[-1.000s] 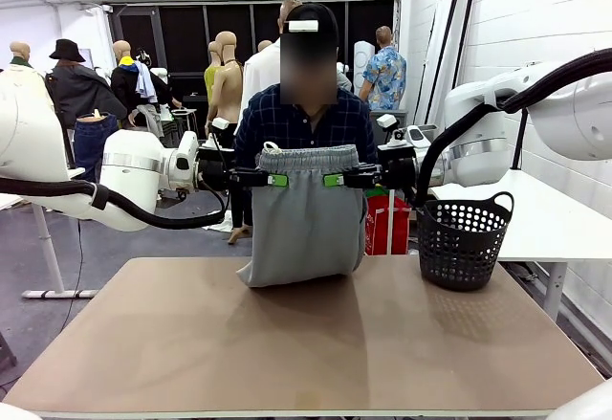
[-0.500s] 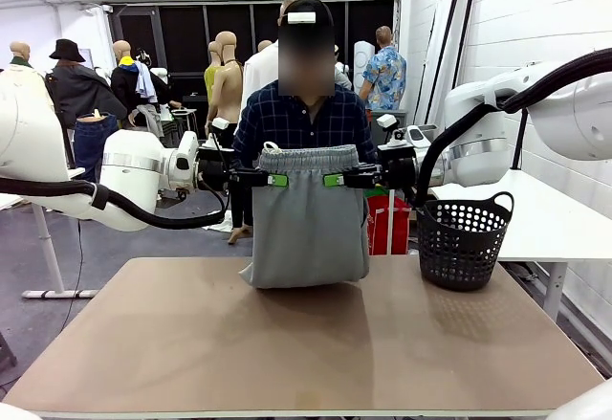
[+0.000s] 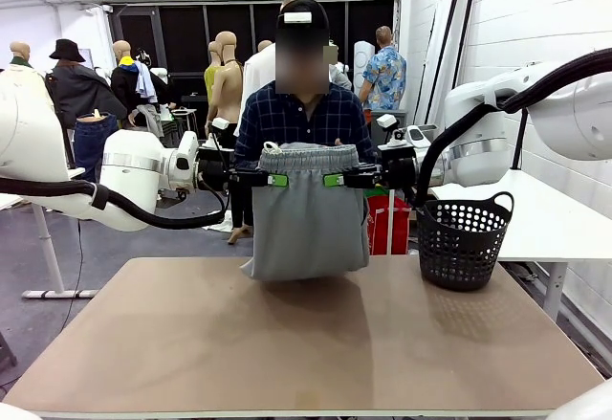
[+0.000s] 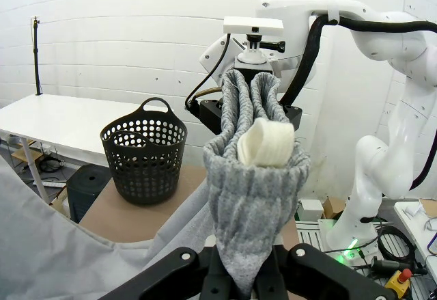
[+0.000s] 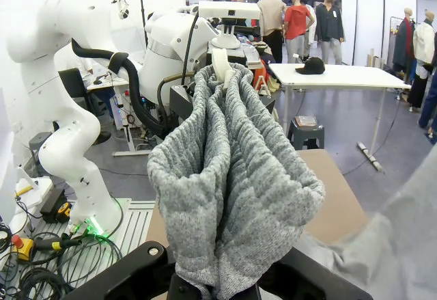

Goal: Fold the training pants.
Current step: Release the ends of the Training pants and then grab the overlapped ends.

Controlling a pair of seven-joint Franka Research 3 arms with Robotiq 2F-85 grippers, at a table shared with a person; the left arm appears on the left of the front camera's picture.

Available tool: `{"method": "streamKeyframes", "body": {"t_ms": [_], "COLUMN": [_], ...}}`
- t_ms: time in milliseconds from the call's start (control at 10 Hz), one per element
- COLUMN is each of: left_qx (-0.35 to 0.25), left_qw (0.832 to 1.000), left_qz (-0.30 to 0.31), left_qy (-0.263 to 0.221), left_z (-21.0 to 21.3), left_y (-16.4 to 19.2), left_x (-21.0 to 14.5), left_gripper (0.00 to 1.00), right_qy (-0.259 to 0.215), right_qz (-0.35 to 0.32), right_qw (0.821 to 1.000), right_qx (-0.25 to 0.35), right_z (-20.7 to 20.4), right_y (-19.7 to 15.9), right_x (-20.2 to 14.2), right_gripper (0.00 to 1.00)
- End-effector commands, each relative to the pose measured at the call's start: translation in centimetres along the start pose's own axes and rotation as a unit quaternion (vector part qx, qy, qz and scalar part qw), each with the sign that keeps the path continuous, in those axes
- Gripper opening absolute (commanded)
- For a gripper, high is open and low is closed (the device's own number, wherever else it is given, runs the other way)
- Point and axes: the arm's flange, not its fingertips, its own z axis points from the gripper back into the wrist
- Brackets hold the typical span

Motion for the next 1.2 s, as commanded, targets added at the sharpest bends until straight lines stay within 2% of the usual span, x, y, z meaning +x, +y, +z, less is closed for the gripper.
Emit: {"method": "streamKeyframes", "body": {"t_ms": [0, 1100], "left_qx": [0.005, 0.005], "left_qw": [1.0, 1.0], "left_qz": [-0.006, -0.006], "left_qy": [0.001, 0.001], "left_z": [-0.01, -0.01], "left_y": [-0.11, -0.11], "left_x": [0.28, 0.28], "left_gripper": [0.0, 0.0], "right_qy": [-0.003, -0.003], "right_qz": [0.001, 0.001], "right_qw": [1.0, 1.0], "right_qx": [0.005, 0.005], "right_z": [0.04, 0.04], "right_y": [0.13, 0.13], "right_x": [0.15, 0.15], "right_gripper": [0.0, 0.0]}}
